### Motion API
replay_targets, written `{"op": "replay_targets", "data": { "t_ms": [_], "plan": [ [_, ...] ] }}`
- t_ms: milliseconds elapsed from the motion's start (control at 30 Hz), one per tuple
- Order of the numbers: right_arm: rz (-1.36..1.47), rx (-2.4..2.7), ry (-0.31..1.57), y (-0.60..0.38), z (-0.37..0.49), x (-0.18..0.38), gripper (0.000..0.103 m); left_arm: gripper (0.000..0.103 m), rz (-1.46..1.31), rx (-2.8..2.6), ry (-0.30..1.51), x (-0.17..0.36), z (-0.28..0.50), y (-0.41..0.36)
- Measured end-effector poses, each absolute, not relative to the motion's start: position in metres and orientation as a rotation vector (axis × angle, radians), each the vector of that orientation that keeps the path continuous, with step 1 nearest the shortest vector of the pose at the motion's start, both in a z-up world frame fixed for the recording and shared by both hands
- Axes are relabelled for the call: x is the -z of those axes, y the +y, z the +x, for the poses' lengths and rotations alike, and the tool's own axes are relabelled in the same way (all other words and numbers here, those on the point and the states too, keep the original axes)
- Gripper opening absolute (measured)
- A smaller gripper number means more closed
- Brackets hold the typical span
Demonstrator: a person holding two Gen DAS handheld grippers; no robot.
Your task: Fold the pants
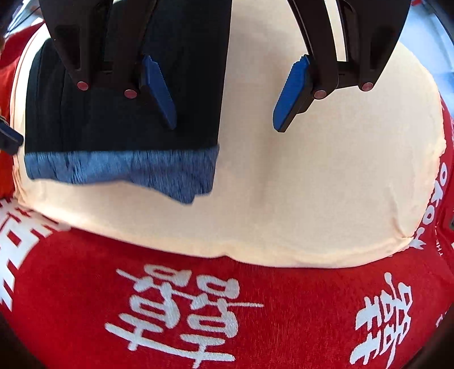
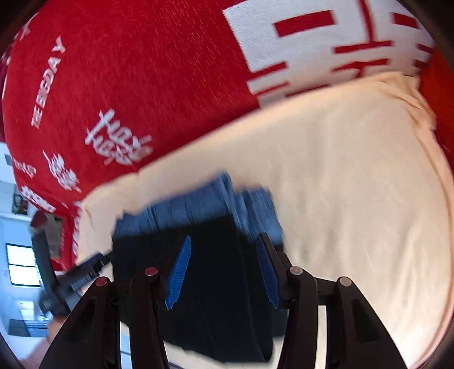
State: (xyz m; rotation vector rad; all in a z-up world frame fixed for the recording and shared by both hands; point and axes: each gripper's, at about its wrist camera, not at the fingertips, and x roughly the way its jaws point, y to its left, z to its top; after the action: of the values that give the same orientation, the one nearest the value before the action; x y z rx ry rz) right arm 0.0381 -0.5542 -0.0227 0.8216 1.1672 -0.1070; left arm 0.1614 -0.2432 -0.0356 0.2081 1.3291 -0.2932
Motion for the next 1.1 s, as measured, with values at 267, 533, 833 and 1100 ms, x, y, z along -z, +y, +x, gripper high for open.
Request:
{"op": "replay_targets", "data": {
  "t_ms": [267,533,833,1100],
  "plan": [
    [0.709,0.103,1.304,-0.555,0.055,0.044,0.016,0.09,0.227,0.28,1.336,0.054,0.164,-0.245],
    [0.701,0.082,1.295,-0.547,0.029,0.034,0.016,0.09,0.256,0.285,1.318,0.056,0.159,-0.246],
    [0.723,0.115,1.324,-0.52,-0.026,0.024,0.038,0.09,0.259,0.282,1.319,0.054,0.16,-0.242],
    [0.755,0.141,1.332,-0.507,-0.044,0.027,0.05,0.09,0.27,0.295,1.317,0.05,0.156,-0.241]
  ]
}}
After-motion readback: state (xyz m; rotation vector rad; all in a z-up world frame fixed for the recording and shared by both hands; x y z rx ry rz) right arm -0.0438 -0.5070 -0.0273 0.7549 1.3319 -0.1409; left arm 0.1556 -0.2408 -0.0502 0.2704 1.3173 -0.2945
